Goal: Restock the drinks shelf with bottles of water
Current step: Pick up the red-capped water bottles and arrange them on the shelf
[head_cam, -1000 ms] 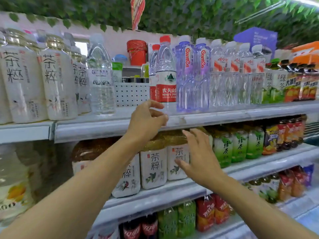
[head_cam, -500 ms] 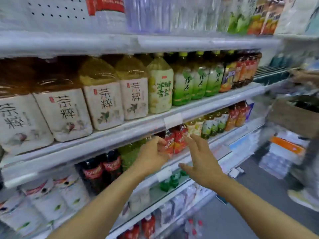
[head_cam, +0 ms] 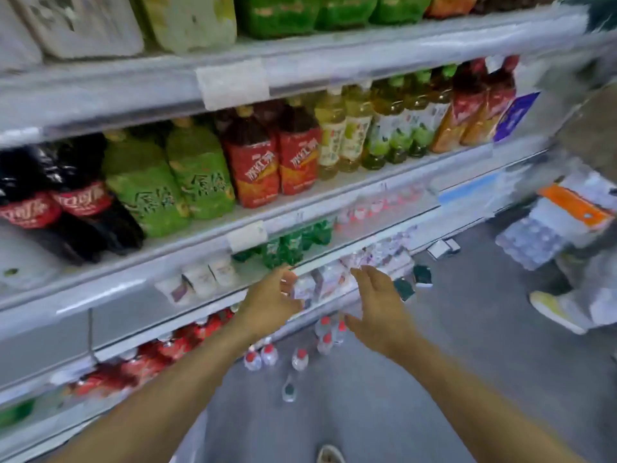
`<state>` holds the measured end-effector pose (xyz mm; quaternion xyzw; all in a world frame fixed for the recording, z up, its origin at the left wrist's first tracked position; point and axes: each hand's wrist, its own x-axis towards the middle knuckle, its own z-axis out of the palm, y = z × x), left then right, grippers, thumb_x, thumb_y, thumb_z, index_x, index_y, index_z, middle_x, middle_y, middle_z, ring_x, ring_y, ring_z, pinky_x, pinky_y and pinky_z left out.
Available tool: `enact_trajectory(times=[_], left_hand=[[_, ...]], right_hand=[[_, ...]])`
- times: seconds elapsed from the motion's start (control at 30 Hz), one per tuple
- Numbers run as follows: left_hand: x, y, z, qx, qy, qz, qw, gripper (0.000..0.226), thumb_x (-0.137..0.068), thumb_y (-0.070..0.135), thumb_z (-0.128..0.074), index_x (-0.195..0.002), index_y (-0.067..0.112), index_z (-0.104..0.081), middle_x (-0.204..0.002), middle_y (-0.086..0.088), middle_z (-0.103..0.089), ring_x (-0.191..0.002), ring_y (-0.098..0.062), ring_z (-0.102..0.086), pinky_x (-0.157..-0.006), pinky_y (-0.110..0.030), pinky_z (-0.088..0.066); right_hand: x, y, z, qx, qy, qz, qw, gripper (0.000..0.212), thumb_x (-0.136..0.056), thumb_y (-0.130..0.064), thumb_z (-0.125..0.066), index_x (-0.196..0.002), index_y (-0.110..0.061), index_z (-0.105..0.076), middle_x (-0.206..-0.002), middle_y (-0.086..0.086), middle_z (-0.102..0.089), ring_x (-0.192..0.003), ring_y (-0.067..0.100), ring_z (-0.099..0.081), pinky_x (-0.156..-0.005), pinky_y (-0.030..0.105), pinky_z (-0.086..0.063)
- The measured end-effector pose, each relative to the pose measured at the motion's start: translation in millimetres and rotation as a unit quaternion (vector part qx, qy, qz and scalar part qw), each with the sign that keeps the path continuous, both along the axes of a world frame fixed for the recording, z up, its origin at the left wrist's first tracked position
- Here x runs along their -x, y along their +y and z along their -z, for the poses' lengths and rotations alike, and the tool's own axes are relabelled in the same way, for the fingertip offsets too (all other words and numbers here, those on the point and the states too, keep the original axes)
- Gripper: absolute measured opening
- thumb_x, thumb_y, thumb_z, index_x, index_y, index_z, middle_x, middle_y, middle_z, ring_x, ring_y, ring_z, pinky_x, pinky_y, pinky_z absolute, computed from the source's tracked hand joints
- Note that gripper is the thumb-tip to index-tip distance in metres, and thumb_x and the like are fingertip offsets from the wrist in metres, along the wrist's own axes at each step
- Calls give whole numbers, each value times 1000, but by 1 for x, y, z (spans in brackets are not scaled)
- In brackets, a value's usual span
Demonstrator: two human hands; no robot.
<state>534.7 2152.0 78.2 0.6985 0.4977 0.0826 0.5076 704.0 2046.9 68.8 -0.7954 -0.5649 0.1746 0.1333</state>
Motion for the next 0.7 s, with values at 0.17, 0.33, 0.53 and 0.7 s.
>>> enact_trajectory(times=[0.17,0.33,0.53,0.7], left_hand=[[-27,-24,62,43,30,-28,998,42,-73,13,-72,-112,16,-55,-107,-3,-59,-95,-20,-61,-84,-33,-51],[-47,-35,128,65,52,-35,996,42,-66,15,-72,-103,17,-53,-98,-3,-57,-78,-13,-56,-81,-31,-48],[-47,-35,226,67,104,-28,992,40,-67,16,-69,-103,12,-53,-100,-6,-60,-87,-24,-60,-82,-38,-51],[-27,-27,311,59,169,3,984,44,-77,15,-71,-117,12,-51,-106,0,-57,-92,-21,-58,-82,-28,-47]], right_hand=[[-36,-21,75,56,25,-6,998,73,-71,-23,-78,-132,1,-46,-132,23,-48,-121,44,-45,-99,48,-43],[-62,-29,135,99,31,-23,994,70,-82,-29,-69,-139,-6,-36,-142,13,-36,-130,32,-33,-105,35,-30],[-60,-21,226,136,80,-17,987,73,-84,-30,-66,-143,-7,-29,-148,12,-29,-135,31,-27,-109,38,-30],[-38,-9,313,142,109,-25,984,73,-84,-26,-65,-144,-8,-28,-145,12,-33,-131,30,-31,-107,36,-29]])
